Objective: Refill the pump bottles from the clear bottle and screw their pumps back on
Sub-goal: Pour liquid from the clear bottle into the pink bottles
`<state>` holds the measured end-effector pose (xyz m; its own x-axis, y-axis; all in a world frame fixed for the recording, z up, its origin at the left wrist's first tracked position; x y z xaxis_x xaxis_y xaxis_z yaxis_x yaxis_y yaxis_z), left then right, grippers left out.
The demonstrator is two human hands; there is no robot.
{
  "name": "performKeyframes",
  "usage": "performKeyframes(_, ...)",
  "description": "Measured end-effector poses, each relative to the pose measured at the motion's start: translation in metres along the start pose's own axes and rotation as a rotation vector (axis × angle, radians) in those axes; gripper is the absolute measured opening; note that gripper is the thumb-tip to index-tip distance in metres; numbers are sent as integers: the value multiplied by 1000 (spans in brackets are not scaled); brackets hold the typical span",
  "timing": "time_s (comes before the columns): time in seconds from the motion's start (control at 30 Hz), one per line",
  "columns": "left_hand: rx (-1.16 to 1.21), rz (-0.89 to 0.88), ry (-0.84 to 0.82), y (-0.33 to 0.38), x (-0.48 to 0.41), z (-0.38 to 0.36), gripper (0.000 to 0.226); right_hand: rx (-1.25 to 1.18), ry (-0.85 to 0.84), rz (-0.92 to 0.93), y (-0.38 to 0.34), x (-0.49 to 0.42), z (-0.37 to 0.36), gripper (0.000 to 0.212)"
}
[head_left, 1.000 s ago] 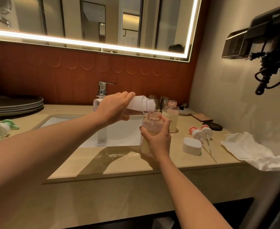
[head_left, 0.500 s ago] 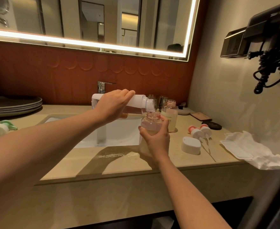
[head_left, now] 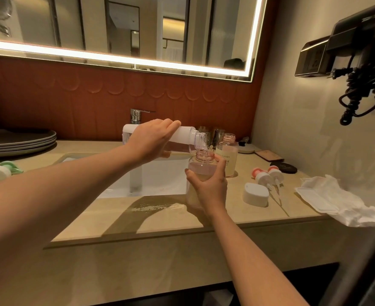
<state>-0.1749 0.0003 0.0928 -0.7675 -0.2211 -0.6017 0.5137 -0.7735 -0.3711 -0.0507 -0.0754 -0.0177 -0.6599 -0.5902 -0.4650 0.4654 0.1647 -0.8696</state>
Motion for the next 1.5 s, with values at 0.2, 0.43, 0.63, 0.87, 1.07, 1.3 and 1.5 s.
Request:
performKeyframes(0.2, -3, 10, -8, 0, 1, -1, 73, 16, 9, 2, -1, 0, 1, 75)
performKeyframes(0.43, -2, 14, -8, 0, 1, 0, 72, 20, 4, -6, -1, 1, 1, 77)
performKeyframes(0.63, 1, 17, -12, 0, 1, -1, 72, 27, 4, -4, 0, 0, 1, 77)
performKeyframes(0.87, 7, 18, -24, 0, -1, -2, 71, 19, 3, 4, 0, 0, 1, 77)
performKeyframes(1.07, 4, 15, -20, -1, -1, 0, 71, 14, 0, 5, 1, 0, 1, 76)
performKeyframes(1.3, 0, 20, -18, 0, 0, 1, 72, 20, 7, 10, 1, 0, 1, 75)
performKeyframes(1.5, -8, 10, -8, 0, -1, 2, 71, 35, 4, 0, 3, -1, 0, 77)
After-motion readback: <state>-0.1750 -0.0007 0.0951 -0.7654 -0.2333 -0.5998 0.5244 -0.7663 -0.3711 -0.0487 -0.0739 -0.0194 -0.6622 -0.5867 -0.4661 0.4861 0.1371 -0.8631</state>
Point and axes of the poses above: each hand's wrist, its own x-axis away from the middle knuckle, its own z-axis out of the back of the hand, y = z × x, the point moved 9 cm from there along -x, towards the middle knuckle, and after that the axes turned 4 degrees about -z, right-handed, at the moved point
